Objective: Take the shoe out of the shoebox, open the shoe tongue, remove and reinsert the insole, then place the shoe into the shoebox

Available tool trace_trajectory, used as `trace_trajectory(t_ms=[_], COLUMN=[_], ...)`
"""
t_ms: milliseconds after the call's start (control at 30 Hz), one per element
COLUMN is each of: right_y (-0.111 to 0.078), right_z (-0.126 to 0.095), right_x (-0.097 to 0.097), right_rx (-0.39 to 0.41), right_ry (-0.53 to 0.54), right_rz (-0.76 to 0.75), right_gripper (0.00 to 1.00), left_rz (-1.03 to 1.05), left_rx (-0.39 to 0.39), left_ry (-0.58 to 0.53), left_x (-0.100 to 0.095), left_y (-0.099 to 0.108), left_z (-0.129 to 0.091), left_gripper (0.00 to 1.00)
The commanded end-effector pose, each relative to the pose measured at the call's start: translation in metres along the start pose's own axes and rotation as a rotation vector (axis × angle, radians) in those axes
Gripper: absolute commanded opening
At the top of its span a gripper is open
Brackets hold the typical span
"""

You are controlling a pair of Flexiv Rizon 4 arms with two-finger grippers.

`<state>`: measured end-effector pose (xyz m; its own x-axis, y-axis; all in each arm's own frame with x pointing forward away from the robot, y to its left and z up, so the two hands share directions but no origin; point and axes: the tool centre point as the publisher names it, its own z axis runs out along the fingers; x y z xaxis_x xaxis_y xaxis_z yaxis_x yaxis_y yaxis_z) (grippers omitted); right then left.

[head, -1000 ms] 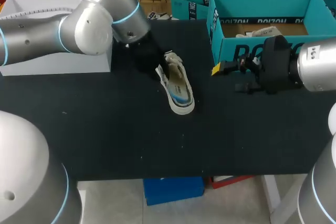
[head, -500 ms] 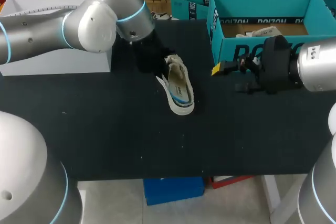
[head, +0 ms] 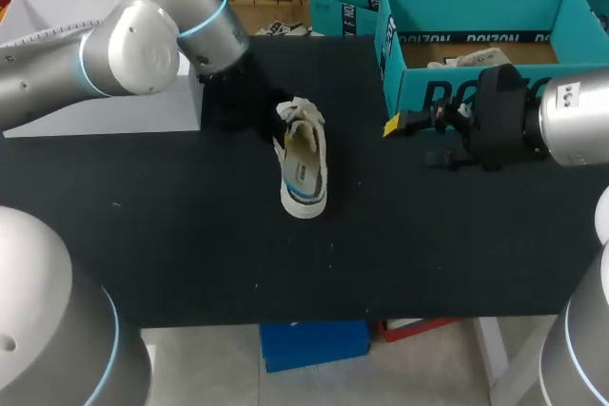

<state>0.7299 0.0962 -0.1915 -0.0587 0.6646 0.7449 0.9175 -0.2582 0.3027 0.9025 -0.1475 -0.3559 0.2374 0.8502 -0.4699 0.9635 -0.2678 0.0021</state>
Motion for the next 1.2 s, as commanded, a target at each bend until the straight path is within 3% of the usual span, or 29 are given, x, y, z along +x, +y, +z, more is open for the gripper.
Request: trace_trajectory(t_ms=[33,200,233,300,433,633,900,1000,1033,1067,1100,1200], right_y=[0.0,0.0,0.0,0.0,0.0,0.0,0.0,0.0,0.0,0.0,0.0,0.0], right_z=[0.0,0.0,0.0,0.0,0.0,0.0,0.0,0.0,0.0,0.0,0.0,0.0], right_x=[0.0,0.0,0.0,0.0,0.0,0.0,0.0,0.0,0.0,0.0,0.0,0.0], right_rx=[-0.001,-0.001,-0.001,-0.001,-0.001,-0.001,-0.001,-0.001,-0.001,-0.001,-0.001,-0.001], right_ry=[-0.002,-0.002,-0.002,-0.002,-0.002,-0.002,-0.002,-0.002,-0.002,-0.002,-0.002,-0.002], right_rz=[0.0,0.0,0.0,0.0,0.0,0.0,0.0,0.0,0.0,0.0,0.0,0.0], right_gripper=[1.0,1.0,1.0,1.0,1.0,1.0,1.0,1.0,1.0,1.0,1.0,1.0], left_rz=[-0.006,-0.009,-0.012,-0.019,-0.069,-0.15,-0.224,-0.271,-0.298,-0.31,-0.324,-0.355], left_rx=[0.001,0.03,0.029,0.028,0.019,0.044,0.088,0.094,0.095,0.096,0.097,0.086], left_ry=[-0.012,-0.002,0.005,0.005,-0.012,-0.126,-0.187,-0.232,-0.264,-0.279,-0.291,-0.329], left_x=[0.01,0.018,0.019,0.019,0.003,-0.022,-0.015,-0.009,-0.007,-0.007,-0.006,-0.007], left_y=[-0.01,-0.016,-0.016,-0.016,-0.021,-0.042,-0.071,-0.079,-0.082,-0.083,-0.084,-0.085], left_z=[0.001,0.008,0.008,0.008,-0.001,-0.017,-0.008,-0.003,-0.001,0.0,0.004,0.01], left_gripper=[0.0,0.0,0.04,1.0,1.0,1.0,0.98,0.84,0.72,0.67,0.53,0.42])
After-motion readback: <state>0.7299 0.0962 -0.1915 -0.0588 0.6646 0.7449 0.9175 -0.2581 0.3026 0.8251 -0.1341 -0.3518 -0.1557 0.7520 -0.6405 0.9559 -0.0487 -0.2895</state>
